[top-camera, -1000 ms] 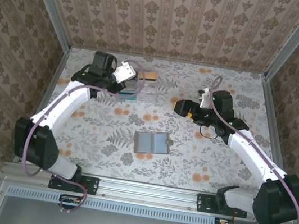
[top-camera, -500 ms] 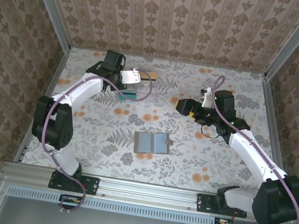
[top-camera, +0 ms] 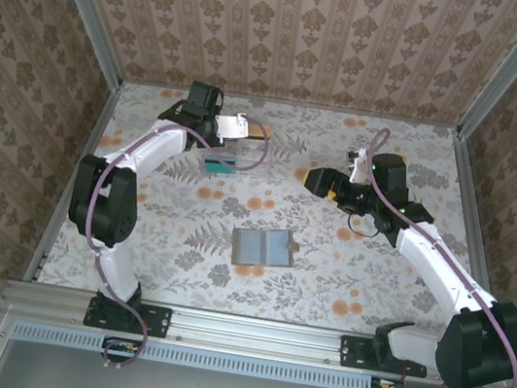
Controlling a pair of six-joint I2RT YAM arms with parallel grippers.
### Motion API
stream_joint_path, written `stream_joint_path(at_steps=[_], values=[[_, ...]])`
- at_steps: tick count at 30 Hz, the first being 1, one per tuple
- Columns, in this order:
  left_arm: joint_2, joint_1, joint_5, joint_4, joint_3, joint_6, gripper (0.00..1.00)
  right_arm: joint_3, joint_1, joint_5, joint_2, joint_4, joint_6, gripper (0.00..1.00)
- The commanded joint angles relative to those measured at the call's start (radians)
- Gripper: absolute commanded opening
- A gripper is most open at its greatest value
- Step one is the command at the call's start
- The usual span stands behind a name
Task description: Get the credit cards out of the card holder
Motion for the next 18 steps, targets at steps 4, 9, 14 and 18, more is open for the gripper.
stream_joint_path(at_steps=[4, 9, 14, 18], values=[[0.026, -0.001, 0.043, -0.041, 0.036, 0.023, 0.00, 0.017, -0.007, 0.015, 0.006, -0.020, 0.013, 1.00], [0.034, 0.002, 0.044, -0.044, 0.032, 0.021, 0.00, 0.012, -0.009, 0.015, 0.010, -0.013, 0.017, 1.00], [0.029, 0.005, 0.051, -0.072, 0.041, 0.020, 0.00, 0.010, -0.010, 0.013, 0.012, -0.009, 0.020, 1.00], [0.025, 0.011, 0.061, -0.087, 0.041, 0.020, 0.00, 0.003, -0.009, 0.011, 0.013, 0.003, 0.028, 1.00]])
